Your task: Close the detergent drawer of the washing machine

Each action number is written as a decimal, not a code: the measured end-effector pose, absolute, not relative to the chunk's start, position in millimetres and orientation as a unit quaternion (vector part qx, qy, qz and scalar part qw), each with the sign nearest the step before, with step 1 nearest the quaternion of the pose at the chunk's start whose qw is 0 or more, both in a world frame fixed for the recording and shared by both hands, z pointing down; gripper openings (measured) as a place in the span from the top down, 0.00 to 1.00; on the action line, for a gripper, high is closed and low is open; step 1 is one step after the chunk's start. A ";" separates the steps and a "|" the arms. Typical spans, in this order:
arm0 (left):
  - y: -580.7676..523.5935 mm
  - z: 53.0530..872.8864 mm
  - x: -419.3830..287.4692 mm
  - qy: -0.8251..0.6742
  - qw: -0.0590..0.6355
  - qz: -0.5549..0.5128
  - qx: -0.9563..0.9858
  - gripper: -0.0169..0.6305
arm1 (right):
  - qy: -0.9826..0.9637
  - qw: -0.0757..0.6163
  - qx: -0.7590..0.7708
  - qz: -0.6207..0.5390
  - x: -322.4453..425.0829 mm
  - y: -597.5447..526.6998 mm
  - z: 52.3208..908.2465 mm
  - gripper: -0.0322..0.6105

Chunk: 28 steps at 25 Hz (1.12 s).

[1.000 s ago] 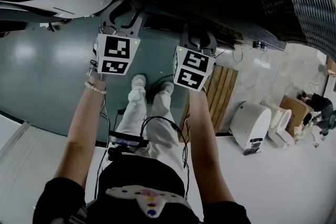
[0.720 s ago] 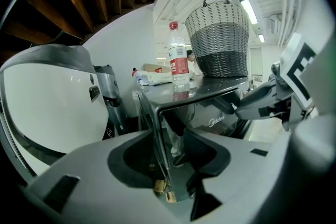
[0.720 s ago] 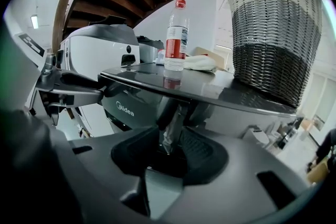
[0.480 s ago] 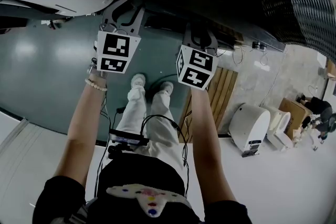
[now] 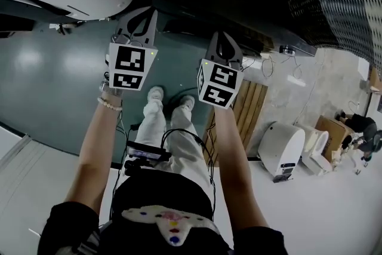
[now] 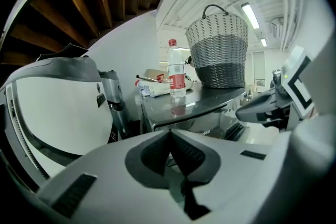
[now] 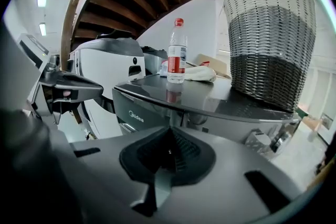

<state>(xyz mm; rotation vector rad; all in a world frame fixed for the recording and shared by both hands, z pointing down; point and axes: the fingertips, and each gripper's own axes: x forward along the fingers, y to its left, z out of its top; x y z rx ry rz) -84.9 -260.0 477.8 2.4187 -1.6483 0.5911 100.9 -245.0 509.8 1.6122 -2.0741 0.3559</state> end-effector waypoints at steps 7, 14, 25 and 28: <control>-230.6 444.6 -71.9 -0.550 0.073 0.188 0.810 0.95 | -0.781 0.222 0.573 0.115 92.8 -220.1 474.3 0.94; -194.4 414.8 -60.1 -0.550 0.074 0.179 0.812 0.95 | -0.799 0.208 0.554 0.107 92.7 -189.0 440.6 0.94; -141.0 364.7 -44.8 -0.551 0.059 0.167 0.816 0.95 | -0.827 0.203 0.518 0.083 105.7 -146.3 399.5 0.94; -132.6 349.7 -42.5 -0.553 0.052 0.160 0.816 0.95 | -0.833 0.193 0.513 0.078 108.0 -138.2 384.8 0.94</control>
